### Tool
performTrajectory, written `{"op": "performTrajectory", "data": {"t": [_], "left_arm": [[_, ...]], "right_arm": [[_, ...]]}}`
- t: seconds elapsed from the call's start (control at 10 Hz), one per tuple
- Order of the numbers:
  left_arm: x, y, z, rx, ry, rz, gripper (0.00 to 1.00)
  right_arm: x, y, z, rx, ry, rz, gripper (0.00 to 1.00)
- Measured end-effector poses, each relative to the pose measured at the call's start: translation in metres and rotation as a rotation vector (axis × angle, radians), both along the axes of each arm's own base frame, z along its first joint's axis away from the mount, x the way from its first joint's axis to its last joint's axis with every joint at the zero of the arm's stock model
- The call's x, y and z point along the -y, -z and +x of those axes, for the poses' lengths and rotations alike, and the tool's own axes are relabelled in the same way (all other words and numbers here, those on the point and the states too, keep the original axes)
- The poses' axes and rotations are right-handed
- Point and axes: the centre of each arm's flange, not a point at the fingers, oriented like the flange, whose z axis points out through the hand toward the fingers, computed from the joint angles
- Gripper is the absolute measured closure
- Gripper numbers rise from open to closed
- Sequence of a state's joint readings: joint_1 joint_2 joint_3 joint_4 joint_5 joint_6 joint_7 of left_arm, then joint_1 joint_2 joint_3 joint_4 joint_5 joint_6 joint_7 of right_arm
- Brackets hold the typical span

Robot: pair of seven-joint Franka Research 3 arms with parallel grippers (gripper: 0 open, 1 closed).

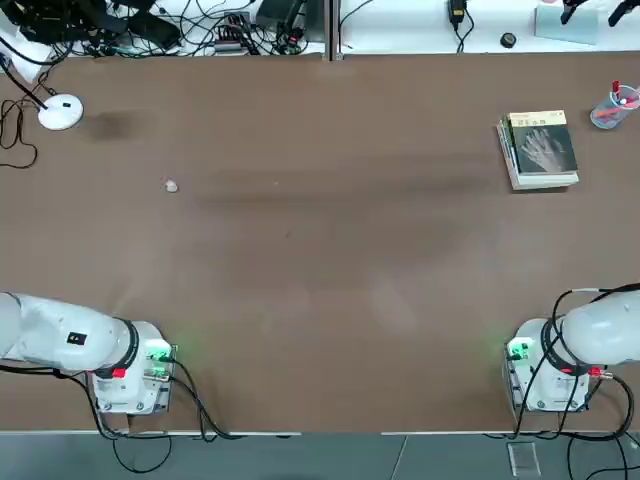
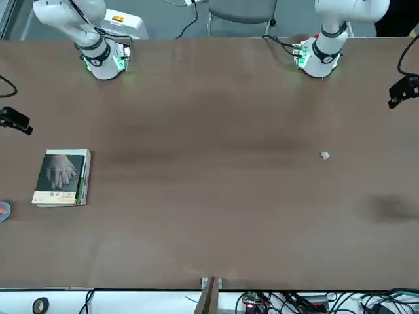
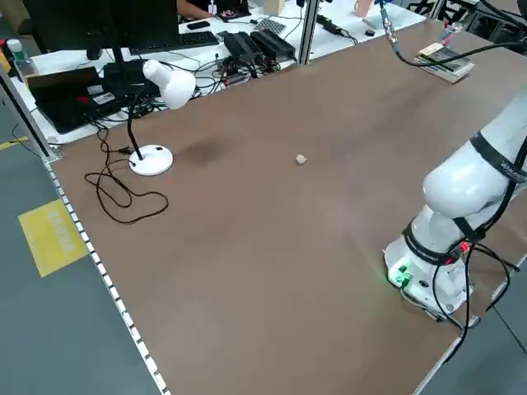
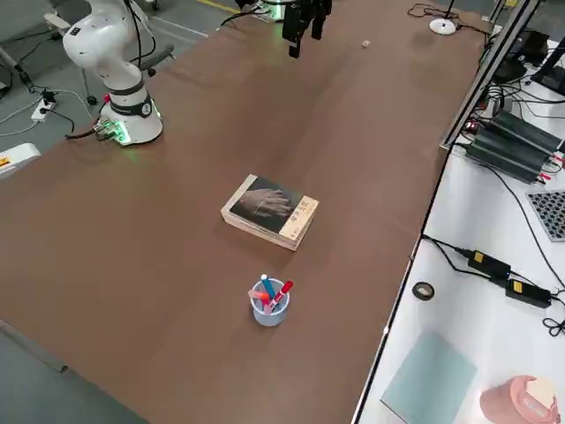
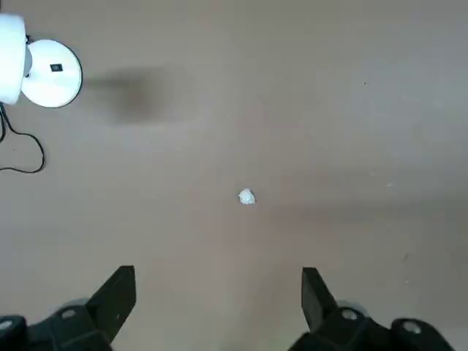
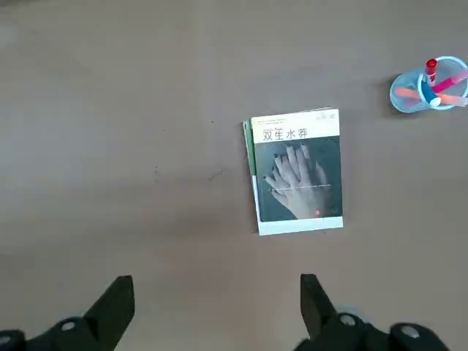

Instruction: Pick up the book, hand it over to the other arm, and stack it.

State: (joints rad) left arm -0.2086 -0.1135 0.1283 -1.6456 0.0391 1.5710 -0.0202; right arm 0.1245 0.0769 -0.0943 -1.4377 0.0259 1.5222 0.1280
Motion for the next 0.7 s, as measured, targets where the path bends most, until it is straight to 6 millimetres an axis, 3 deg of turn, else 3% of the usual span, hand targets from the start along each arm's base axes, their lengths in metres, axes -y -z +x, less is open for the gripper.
{"op": "performTrajectory", "data": {"t": [0.3,0.7], "left_arm": [[0.001,0.0,0.0,0.0,0.001,0.0,0.0],[0.003,0.002,-0.003,-0.026,0.006,0.003,0.0]], "right_arm": [[0.001,0.007,0.002,0.001,0.003,0.0,0.0],[0.001,0.033,0.011,0.02,0.004,0.0,0.0]]}}
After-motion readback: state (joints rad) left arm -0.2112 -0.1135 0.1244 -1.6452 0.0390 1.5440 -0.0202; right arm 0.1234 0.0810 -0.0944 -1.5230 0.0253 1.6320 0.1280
